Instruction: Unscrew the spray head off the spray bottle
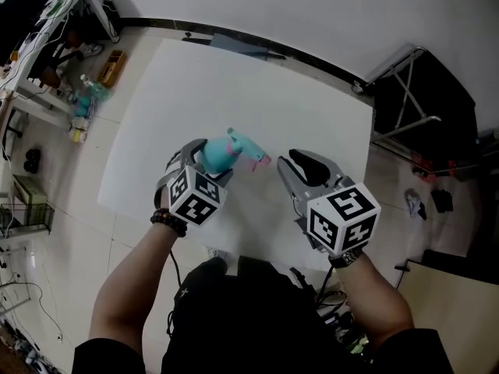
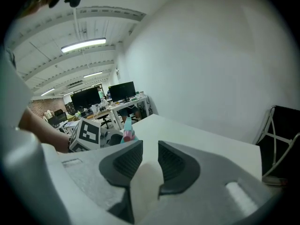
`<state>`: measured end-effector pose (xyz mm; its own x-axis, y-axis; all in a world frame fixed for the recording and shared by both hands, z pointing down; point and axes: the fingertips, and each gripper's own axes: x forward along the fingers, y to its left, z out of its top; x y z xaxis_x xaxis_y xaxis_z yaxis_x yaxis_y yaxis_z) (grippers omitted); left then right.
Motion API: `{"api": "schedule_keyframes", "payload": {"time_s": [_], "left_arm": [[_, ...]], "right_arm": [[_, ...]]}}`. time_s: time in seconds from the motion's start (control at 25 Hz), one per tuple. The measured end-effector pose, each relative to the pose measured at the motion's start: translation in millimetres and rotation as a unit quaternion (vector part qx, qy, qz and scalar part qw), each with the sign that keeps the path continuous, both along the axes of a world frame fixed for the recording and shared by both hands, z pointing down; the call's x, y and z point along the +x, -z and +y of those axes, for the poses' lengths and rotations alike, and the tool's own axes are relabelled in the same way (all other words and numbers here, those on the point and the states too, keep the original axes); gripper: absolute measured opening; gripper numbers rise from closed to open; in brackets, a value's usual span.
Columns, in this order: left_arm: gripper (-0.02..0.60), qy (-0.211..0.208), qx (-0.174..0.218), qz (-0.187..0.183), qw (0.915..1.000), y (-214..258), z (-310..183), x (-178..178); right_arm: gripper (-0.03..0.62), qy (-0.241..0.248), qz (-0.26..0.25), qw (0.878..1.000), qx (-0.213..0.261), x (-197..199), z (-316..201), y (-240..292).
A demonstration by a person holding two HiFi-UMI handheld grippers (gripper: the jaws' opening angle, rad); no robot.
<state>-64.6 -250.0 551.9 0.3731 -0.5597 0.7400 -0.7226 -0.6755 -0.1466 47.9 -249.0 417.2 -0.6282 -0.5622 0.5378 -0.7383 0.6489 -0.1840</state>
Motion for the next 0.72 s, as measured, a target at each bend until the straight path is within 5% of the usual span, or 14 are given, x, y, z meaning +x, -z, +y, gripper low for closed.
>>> {"api": "schedule_keyframes", "payload": {"time_s": [0.32,0.72], "left_arm": [[0.405,-0.036,0.007,-0.062,0.9974,6.1,14.4,-12.5],[0.405,-0.102,0.031,-0.158,0.9818,19.4,30.5,-20.1]], "right_arm": [[0.129,0.037,-0.037,0.998,0.022,-26.7,12.7,33.0],[0.15,0.145,0.015,0.989,-0.024,-69.8,41.4,17.6]]}}
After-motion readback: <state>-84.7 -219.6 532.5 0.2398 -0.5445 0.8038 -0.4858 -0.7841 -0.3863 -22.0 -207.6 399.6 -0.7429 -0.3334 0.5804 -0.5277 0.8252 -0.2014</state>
